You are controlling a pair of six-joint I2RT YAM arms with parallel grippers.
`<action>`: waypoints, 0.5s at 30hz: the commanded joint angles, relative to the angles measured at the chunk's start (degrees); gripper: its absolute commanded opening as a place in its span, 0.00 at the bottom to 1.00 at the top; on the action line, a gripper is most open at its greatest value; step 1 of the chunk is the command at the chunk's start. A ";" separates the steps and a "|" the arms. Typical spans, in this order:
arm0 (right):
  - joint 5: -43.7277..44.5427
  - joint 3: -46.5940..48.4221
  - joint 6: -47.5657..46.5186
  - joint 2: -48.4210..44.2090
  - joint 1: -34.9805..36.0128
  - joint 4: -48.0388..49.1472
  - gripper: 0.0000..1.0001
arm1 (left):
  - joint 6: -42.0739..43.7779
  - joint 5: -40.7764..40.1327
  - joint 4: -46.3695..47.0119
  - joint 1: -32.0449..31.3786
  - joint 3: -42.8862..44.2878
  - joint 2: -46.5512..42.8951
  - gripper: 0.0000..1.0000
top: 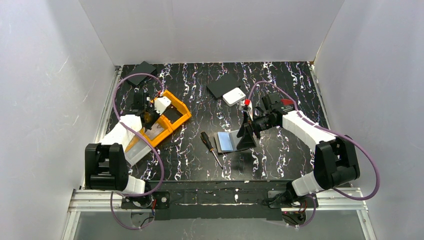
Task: Take the credit cards out of the card holder
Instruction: Place the credit card in the storage box.
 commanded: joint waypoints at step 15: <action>10.84 0.43 -6.93 -4.47 -0.45 -1.03 0.98 | -41.63 9.57 3.05 0.70 -3.75 -31.41 0.85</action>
